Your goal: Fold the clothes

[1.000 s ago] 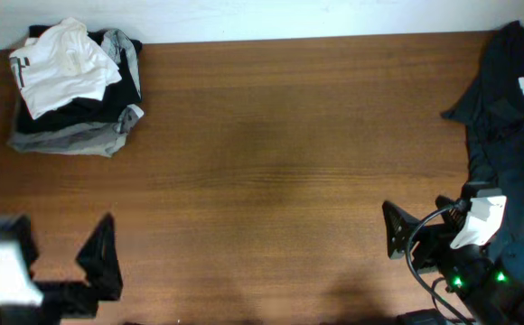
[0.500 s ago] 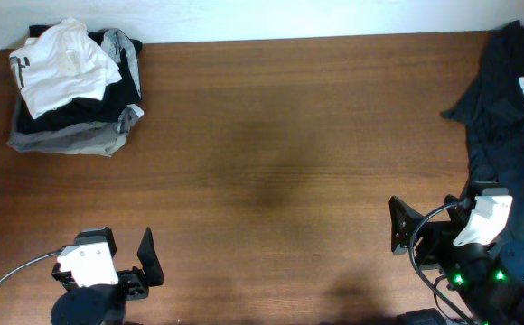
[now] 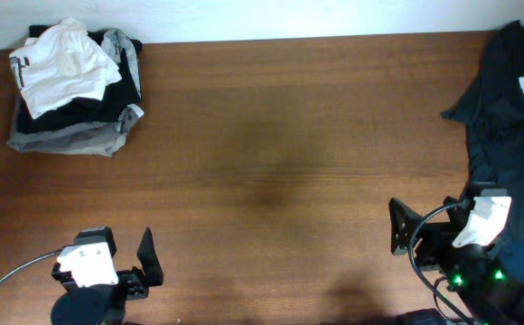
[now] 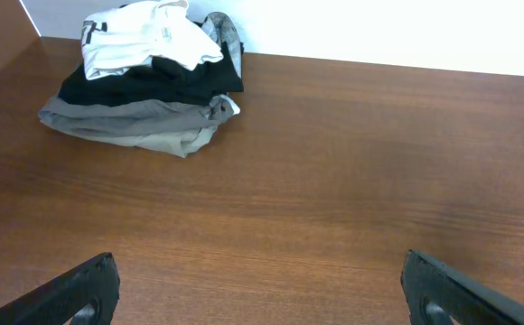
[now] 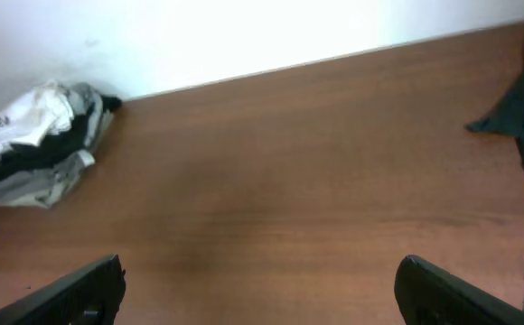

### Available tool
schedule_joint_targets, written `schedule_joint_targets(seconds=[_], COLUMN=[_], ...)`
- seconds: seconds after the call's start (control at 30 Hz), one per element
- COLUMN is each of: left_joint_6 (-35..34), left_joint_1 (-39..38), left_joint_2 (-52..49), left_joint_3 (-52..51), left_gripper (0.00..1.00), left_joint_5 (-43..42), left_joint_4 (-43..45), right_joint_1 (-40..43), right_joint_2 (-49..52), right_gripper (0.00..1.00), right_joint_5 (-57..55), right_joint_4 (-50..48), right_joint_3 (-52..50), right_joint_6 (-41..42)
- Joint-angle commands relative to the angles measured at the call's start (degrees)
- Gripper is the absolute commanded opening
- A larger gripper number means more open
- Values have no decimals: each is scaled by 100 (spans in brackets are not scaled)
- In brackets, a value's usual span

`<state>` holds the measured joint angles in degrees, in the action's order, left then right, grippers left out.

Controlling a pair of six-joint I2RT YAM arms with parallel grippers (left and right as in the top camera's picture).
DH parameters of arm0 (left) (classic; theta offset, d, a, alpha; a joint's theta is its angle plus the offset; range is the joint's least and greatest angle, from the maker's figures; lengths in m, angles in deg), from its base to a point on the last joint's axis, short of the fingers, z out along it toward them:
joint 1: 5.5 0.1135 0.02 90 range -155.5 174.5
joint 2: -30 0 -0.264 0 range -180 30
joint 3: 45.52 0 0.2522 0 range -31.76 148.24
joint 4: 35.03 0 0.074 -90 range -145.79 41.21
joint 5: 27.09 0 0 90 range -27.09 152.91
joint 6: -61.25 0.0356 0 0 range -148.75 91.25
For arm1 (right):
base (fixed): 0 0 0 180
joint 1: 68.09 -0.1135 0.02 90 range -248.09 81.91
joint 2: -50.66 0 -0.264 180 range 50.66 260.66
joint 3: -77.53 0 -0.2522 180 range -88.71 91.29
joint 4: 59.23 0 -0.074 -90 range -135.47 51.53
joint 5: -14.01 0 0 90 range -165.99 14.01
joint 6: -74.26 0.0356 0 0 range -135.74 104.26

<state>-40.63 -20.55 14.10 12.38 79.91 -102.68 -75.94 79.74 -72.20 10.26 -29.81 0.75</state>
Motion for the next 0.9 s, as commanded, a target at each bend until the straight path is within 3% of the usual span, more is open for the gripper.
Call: schedule_joint_targets(seconds=[0.0, 0.17, 0.33, 0.4, 0.77, 0.87], left_joint_6=[-70, -70, -70, -70, -70, -70], left_joint_1=[-35, -35, -35, -35, -35, -35], left_joint_2=[33, 33, 33, 33, 33, 33], left_joint_3=[0, -2, 0, 0, 0, 0], left_gripper=[99, 99, 99, 99, 99, 99], left_joint_5=[101, 101, 101, 101, 101, 101], left_joint_4=[-37, -258, -258, -258, -258, -258], right_joint_1=[42, 310, 306, 306, 699, 717], right_joint_2=[-142, -1182, -2406, -2673, -2889, -2889], right_gripper=[99, 99, 99, 99, 99, 99], right_joint_5=[-409, -442, -271, 9, -63, -57], right_joint_4=[149, -870, -3713, -4612, -5595, -5246], right_joint_3=[-63, -1729, -4376, -5082, -5858, -5858], right_joint_6=[-55, -424, -468, -1071, -1360, -1499])
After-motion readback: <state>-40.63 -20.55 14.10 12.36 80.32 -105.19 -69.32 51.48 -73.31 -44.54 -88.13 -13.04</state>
